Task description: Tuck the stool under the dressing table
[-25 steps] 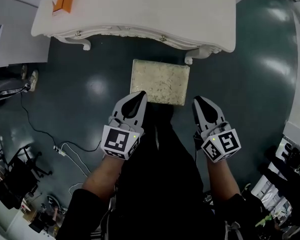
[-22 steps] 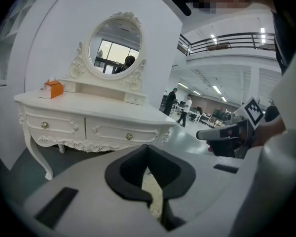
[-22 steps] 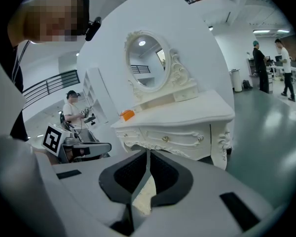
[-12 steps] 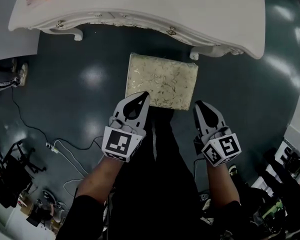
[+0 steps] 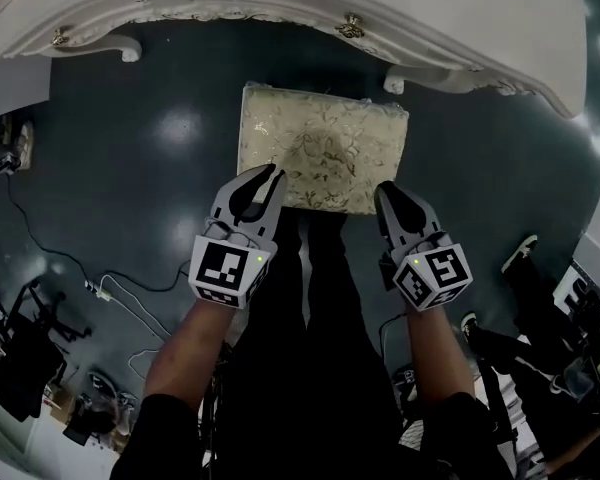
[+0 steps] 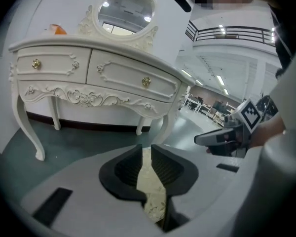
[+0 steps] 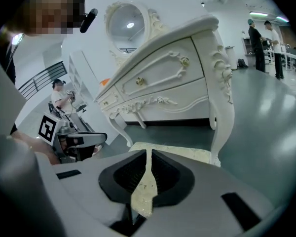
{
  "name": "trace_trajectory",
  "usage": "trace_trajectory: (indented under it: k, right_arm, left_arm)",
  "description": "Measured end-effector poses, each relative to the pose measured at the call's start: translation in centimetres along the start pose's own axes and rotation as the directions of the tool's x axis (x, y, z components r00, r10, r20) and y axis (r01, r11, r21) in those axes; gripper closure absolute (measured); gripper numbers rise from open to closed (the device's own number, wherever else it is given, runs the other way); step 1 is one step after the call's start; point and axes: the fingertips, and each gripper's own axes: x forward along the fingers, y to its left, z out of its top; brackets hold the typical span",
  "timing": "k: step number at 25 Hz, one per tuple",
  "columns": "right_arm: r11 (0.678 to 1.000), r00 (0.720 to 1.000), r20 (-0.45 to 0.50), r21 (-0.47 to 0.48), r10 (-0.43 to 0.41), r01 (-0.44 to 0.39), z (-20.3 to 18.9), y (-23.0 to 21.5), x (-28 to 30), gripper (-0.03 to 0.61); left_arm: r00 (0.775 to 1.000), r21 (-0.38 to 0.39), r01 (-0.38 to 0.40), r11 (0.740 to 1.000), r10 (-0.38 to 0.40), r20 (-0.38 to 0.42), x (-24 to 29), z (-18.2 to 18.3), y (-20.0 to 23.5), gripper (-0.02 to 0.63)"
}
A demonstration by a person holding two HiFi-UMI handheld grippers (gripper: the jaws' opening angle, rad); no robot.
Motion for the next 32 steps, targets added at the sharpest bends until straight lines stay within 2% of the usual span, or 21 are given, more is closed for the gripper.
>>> trace_trajectory:
  k: [4,6,9,12,14,17,21,23,32]
  right_arm:
    - [1.000,0.999,-0.037,0.009,-0.008,0.008,-1.9,-2.1,1.8,0.541]
    - [1.000,0.998,-0.061,0.024,-0.004,0.005,-2.8,-2.9,2.7,0.484]
    - [1.000,0.995,-0.095,0.027,-0.012,0.015,-4.2,-4.2,3.7,0.451]
    - [0.999,0.991,-0.132,0.034,-0.032,0.036,-6.0,-5.3,4.5,0.390]
    - [0.998,0.987,-0.152,0.036,-0.048,0.054,-7.1,-5.9,4.8,0.330]
    - [0.996,0.981,-0.180,0.035,-0.069,0.077,-8.3,-6.8,4.7,0.295]
    - [0.996,0.972,-0.228,0.041,-0.065,0.077,-9.4,-7.8,4.6,0.230]
    - [0.996,0.968,-0.243,0.036,-0.069,0.080,-9.7,-8.3,4.6,0.210]
    - [0.990,0.956,-0.281,0.084,-0.084,0.112,-11.4,-10.3,4.9,0.196]
  left_arm:
    - [0.999,-0.002,0.020,1.000,-0.021,-0.033,2.2,-2.2,1.7,0.519]
    - [0.998,-0.010,0.025,1.000,-0.025,-0.057,3.3,-3.3,2.4,0.495]
    - [0.995,-0.029,0.026,0.999,-0.029,-0.092,4.7,-4.9,3.2,0.446]
    - [0.991,-0.051,0.040,0.998,-0.047,-0.128,5.8,-6.4,3.6,0.376]
    - [0.985,-0.052,0.042,0.998,-0.050,-0.163,6.4,-7.6,4.0,0.320]
    - [0.975,-0.043,0.021,0.999,-0.030,-0.221,6.6,-9.3,4.8,0.276]
    - [0.957,-0.097,0.004,0.995,-0.031,-0.289,6.5,-11.6,5.6,0.196]
    - [0.951,-0.118,0.003,0.993,-0.039,-0.307,6.3,-12.3,5.8,0.178]
    - [0.927,-0.149,-0.041,0.988,-0.018,-0.374,6.4,-14.5,7.7,0.141]
